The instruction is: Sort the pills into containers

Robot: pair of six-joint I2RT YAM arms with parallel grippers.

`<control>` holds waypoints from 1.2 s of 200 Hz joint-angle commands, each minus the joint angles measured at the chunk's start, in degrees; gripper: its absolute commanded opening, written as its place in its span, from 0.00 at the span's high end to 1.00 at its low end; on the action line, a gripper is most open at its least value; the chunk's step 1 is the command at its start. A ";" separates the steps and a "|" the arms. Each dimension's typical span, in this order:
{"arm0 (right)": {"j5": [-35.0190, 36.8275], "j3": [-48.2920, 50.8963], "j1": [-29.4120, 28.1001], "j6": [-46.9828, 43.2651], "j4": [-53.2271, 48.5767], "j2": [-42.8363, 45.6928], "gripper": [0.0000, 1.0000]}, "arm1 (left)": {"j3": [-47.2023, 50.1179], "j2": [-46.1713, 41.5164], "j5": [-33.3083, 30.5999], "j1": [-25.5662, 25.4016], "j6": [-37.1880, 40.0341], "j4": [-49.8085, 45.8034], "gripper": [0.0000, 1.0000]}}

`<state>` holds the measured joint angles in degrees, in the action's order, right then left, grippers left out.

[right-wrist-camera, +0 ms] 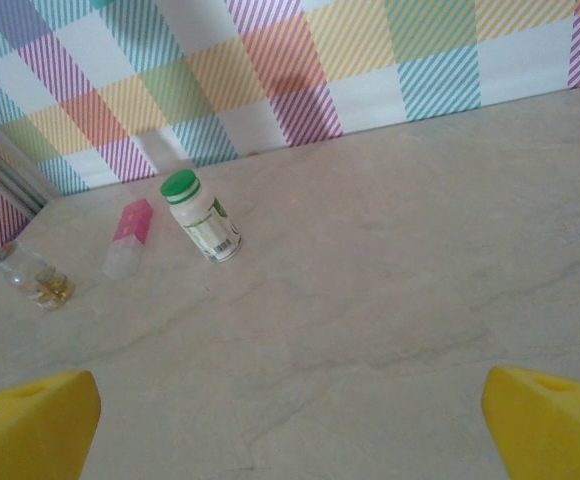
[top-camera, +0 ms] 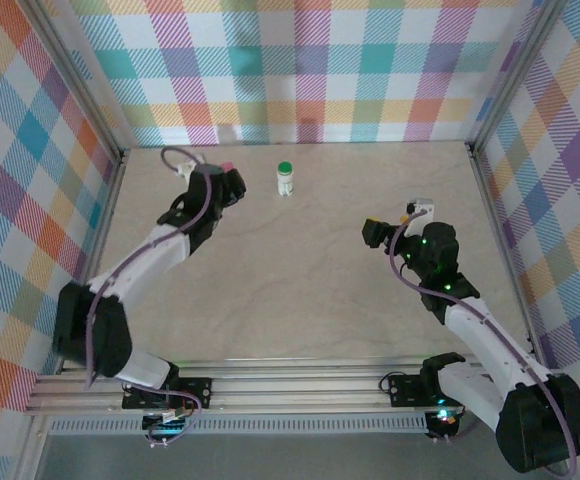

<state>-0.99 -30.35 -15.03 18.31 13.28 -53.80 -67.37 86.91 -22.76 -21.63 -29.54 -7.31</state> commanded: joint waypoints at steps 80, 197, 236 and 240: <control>-1.99 1.03 -0.31 4.50 0.60 0.56 0.01 | -52.88 41.96 -3.89 0.70 6.53 -36.94 0.14; -1.64 0.99 -0.31 5.14 0.80 -0.94 0.01 | -74.91 58.90 7.54 7.74 18.33 -48.52 0.20; -1.37 0.82 -0.35 5.04 0.87 -1.75 0.01 | -77.12 61.52 11.68 7.92 21.07 -47.75 0.20; -1.37 0.86 -0.36 5.06 0.83 -1.89 0.01 | -77.12 61.55 11.78 7.89 21.27 -47.56 0.20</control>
<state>-2.20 -29.78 -15.05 22.48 13.19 -55.31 -142.65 147.46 -14.68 -13.41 -11.77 -53.87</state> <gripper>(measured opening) 0.989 0.796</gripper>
